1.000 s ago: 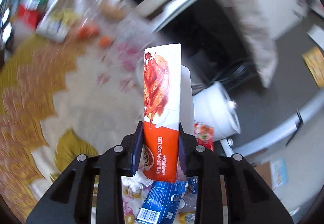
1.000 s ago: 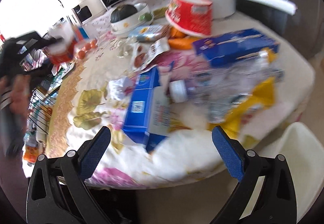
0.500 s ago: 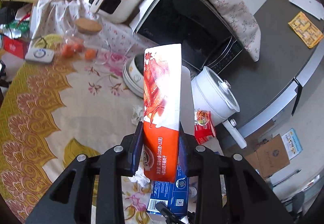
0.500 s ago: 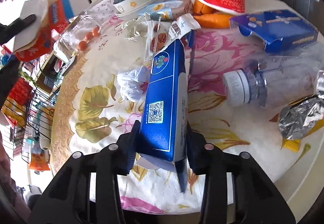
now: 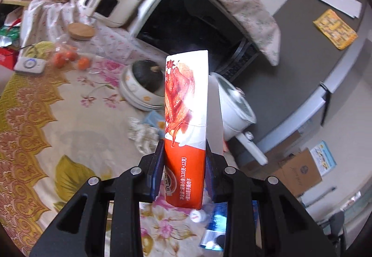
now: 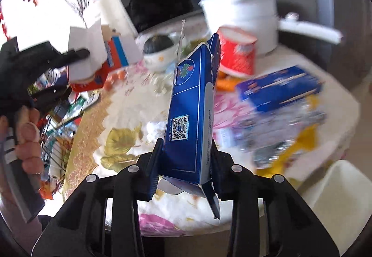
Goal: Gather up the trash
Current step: 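Drop the blue carton into the white bin with the right gripper while the left drops the snack box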
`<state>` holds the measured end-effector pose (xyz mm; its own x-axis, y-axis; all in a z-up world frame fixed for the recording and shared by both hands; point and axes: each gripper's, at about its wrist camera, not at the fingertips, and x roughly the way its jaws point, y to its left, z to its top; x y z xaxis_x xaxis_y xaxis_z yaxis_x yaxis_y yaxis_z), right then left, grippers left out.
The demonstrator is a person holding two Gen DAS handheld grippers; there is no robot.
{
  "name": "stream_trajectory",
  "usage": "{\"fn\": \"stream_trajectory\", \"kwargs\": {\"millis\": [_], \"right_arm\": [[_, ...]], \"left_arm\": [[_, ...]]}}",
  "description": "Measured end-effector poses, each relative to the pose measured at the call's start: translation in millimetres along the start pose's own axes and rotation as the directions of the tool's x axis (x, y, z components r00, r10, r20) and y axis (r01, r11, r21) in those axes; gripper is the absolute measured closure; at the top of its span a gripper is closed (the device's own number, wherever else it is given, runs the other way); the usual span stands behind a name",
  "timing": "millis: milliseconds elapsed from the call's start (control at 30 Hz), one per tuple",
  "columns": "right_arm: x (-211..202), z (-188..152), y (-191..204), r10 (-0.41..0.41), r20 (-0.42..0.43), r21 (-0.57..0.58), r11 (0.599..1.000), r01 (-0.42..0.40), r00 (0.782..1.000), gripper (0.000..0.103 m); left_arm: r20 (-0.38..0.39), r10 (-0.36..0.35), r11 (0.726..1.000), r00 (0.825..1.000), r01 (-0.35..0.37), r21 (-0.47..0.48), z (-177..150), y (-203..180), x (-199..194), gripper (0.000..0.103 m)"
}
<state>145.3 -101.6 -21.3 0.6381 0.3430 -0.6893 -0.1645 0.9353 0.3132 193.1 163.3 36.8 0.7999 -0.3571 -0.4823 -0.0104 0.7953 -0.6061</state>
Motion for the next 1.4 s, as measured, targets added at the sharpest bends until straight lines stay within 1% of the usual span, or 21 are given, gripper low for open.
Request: {"fn": "stream_trajectory", "kwargs": {"millis": [133, 200, 233, 300, 333, 433, 567, 700, 767, 800, 833, 867, 933, 967, 1067, 1100, 1133, 1200, 1267, 1367, 1400], "right_arm": [[-34.1, -7.4, -40.6, -0.099, 0.012, 0.056, 0.994, 0.099, 0.995, 0.067], [-47.7, -19.5, -73.4, -0.179, -0.013, 0.109, 0.978, 0.18, 0.984, 0.067], [-49.2, -24.1, -81.1, -0.199, -0.025, 0.12, 0.972, 0.201, 0.98, 0.066], [-52.3, -43.6, -112.2, -0.272, -0.087, 0.156, 0.947, 0.283, 0.958, 0.066], [-52.6, -51.2, -121.4, -0.292, -0.111, 0.164, 0.937, 0.307, 0.95, 0.066], [-50.6, -83.1, -151.5, -0.353, -0.214, 0.177, 0.903, 0.391, 0.911, 0.066], [-47.9, -112.7, -178.5, -0.366, -0.309, 0.207, 0.875, 0.438, 0.878, 0.064], [-35.7, -131.7, -202.6, -0.309, -0.408, 0.277, 0.855, 0.438, 0.859, 0.055], [-39.7, -132.5, -207.9, -0.303, -0.404, 0.304, 0.846, 0.439, 0.863, 0.054], [-46.1, -128.0, -208.0, -0.321, -0.379, 0.302, 0.844, 0.444, 0.868, 0.051], [-51.4, -125.0, -208.0, -0.338, -0.354, 0.297, 0.843, 0.448, 0.872, 0.045], [-60.4, -119.3, -207.2, -0.381, -0.319, 0.289, 0.833, 0.472, 0.868, 0.042], [-78.9, -109.5, -206.3, -0.478, -0.252, 0.28, 0.797, 0.536, 0.842, 0.029], [-88.4, -104.8, -207.0, -0.527, -0.219, 0.278, 0.773, 0.571, 0.821, 0.027], [-116.5, -92.7, -210.0, -0.671, -0.11, 0.279, 0.687, 0.671, 0.733, 0.019], [-129.0, -89.0, -211.6, -0.716, -0.066, 0.298, 0.651, 0.699, 0.695, 0.014], [-135.3, -87.4, -213.8, -0.734, -0.046, 0.31, 0.634, 0.708, 0.678, 0.01], [-154.3, -80.3, -218.4, -0.777, -0.002, 0.353, 0.589, 0.727, 0.63, 0.009], [-165.4, -74.3, -228.7, -0.795, 0.022, 0.39, 0.565, 0.727, 0.607, 0.008], [-168.6, -71.1, -238.1, -0.8, 0.025, 0.414, 0.555, 0.722, 0.6, 0.008], [-169.7, -71.4, -239.1, -0.8, 0.024, 0.416, 0.553, 0.722, 0.599, 0.008]], "left_arm": [[-0.028, -0.067, 0.997, 0.997, 0.068, 0.04, -9.3, -21.1, -0.3, 0.072], [-0.063, -0.105, 0.992, 0.992, 0.109, 0.063, -18.4, -33.9, 2.4, 0.072], [-0.082, -0.119, 0.99, 0.99, 0.124, 0.071, -22.9, -39.3, 4.4, 0.072], [-0.119, -0.138, 0.984, 0.983, 0.15, 0.097, -35.2, -52.4, 8.7, 0.072], [-0.135, -0.143, 0.981, 0.981, 0.158, 0.113, -41.5, -58.8, 10.5, 0.072], [-0.185, -0.165, 0.97, 0.969, 0.193, 0.15, -61.1, -79.1, 16.0, 0.072], [-0.258, -0.189, 0.95, 0.947, 0.243, 0.195, -91.0, -107.6, 24.2, 0.072], [-0.334, -0.182, 0.933, 0.925, 0.27, 0.239, -123.4, -129.3, 36.1, 0.072], [-0.385, -0.175, 0.924, 0.906, 0.287, 0.254, -143.7, -140.2, 43.9, 0.072], [-0.402, -0.173, 0.92, 0.899, 0.293, 0.26, -153.3, -143.6, 45.4, 0.072], [-0.417, -0.169, 0.915, 0.893, 0.299, 0.269, -161.4, -148.1, 47.5, 0.072], [-0.43, -0.166, 0.911, 0.888, 0.305, 0.279, -167.6, -152.2, 49.0, 0.072], [-0.459, -0.159, 0.9, 0.874, 0.32, 0.297, -182.7, -161.5, 53.2, 0.072], [-0.475, -0.157, 0.894, 0.866, 0.328, 0.304, -190.7, -166.8, 55.8, 0.072], [-0.516, -0.152, 0.882, 0.843, 0.352, 0.314, -206.7, -177.2, 63.9, 0.072], [-0.531, -0.152, 0.879, 0.833, 0.36, 0.313, -212.0, -179.7, 66.9, 0.072], [-0.551, -0.152, 0.876, 0.821, 0.37, 0.31, -218.9, -183.3, 71.3, 0.072], [-0.58, -0.149, 0.872, 0.801, 0.383, 0.305, -229.1, -188.9, 80.1, 0.072], [-0.602, -0.143, 0.862, 0.786, 0.398, 0.315, -241.7, -198.0, 88.4, 0.071], [-0.618, -0.132, 0.838, 0.775, 0.42, 0.348, -258.1, -214.4, 99.2, 0.067], [-0.617, -0.128, 0.835, 0.776, 0.42, 0.355, -261.1, -217.5, 101.2, 0.062]]}}
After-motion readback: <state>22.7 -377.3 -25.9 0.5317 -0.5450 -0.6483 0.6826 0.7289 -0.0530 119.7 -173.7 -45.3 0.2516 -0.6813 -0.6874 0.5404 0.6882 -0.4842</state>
